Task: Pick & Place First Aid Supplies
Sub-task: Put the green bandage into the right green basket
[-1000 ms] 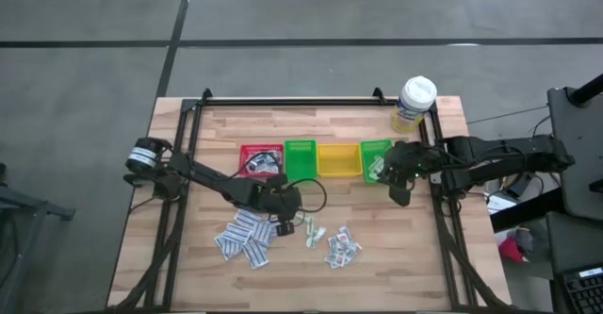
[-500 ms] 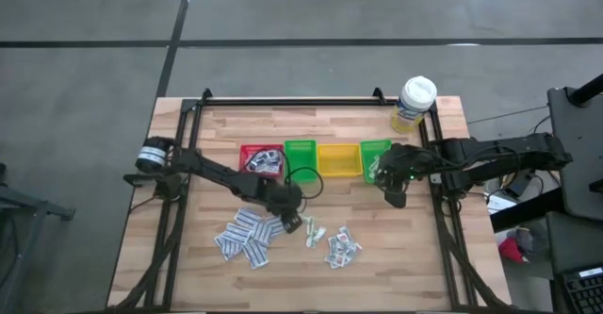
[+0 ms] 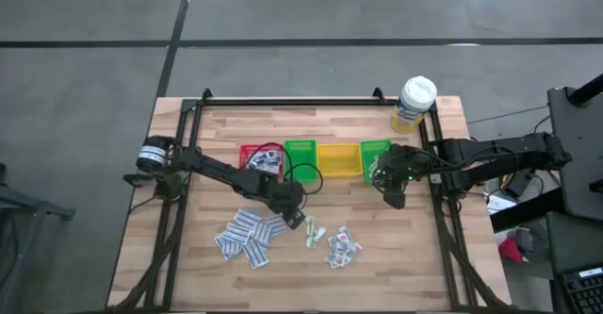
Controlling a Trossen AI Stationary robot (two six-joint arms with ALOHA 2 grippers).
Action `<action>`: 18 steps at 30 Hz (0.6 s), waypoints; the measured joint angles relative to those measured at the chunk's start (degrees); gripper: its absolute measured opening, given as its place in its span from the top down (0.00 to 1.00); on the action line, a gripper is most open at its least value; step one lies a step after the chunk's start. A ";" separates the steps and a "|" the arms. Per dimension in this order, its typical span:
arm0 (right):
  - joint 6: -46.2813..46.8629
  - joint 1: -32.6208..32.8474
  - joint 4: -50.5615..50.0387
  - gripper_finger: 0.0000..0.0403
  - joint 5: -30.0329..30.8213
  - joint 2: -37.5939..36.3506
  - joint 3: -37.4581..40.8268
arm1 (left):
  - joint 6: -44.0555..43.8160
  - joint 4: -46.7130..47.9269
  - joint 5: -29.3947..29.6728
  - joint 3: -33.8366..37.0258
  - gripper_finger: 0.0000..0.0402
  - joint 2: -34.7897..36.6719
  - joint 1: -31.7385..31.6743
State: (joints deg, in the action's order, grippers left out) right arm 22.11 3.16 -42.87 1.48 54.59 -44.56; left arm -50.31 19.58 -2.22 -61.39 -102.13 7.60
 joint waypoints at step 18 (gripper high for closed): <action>0.02 0.00 0.44 0.80 0.02 -0.04 0.00 | -3.42 2.07 1.55 -1.49 0.67 -3.85 0.02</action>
State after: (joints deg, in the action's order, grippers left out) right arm 22.13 3.16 -42.44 1.50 54.54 -44.56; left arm -53.74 21.65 -0.67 -62.87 -105.98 7.62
